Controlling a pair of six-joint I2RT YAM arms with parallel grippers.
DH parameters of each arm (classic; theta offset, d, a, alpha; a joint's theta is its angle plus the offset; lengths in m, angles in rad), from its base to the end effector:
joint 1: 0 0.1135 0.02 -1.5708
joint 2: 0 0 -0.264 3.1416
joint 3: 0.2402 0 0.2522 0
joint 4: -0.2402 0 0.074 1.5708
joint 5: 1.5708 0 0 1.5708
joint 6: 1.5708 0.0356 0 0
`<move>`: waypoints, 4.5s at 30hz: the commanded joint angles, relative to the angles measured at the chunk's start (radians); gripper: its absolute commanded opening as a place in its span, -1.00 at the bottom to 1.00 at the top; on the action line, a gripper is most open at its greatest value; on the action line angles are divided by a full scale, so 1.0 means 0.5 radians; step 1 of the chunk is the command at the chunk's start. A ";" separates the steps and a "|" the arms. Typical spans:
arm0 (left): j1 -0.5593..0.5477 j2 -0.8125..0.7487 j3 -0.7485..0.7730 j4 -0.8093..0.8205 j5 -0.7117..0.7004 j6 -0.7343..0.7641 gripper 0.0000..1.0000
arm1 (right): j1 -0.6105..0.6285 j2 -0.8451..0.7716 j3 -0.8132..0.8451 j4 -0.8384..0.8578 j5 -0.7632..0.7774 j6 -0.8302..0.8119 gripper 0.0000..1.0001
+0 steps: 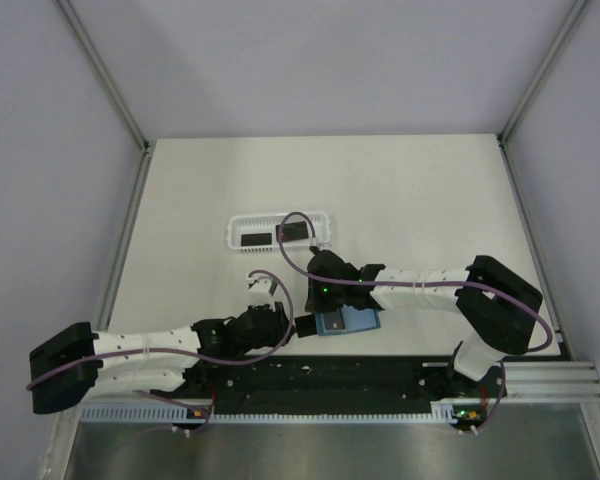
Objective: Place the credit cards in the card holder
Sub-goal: Move the credit card to the corner of the board, then pick up the credit card at the corner of the board.
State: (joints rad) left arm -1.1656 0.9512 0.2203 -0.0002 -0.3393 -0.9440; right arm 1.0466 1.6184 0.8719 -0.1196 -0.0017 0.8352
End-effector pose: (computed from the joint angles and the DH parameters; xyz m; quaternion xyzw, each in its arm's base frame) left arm 0.0776 -0.1508 0.1378 0.0311 0.9021 -0.2734 0.3323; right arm 0.1622 0.2806 0.1714 -0.0993 0.9333 0.2793 0.2026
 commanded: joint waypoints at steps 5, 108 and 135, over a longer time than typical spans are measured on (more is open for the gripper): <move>0.006 0.070 -0.023 -0.067 -0.015 0.010 -0.31 | 0.018 0.061 0.152 -0.451 0.387 0.069 -0.84; 0.003 0.448 0.124 0.224 0.218 0.173 -0.23 | 0.380 -0.632 -1.016 0.598 -0.036 0.836 0.03; 0.006 0.019 0.155 -0.072 0.010 0.099 0.35 | 0.383 -0.868 -1.330 1.185 0.279 0.858 -1.00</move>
State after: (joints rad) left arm -1.1656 1.0664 0.2844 0.0700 -0.2604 -0.8822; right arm 1.2304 1.3079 0.1627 0.5556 0.0502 1.3678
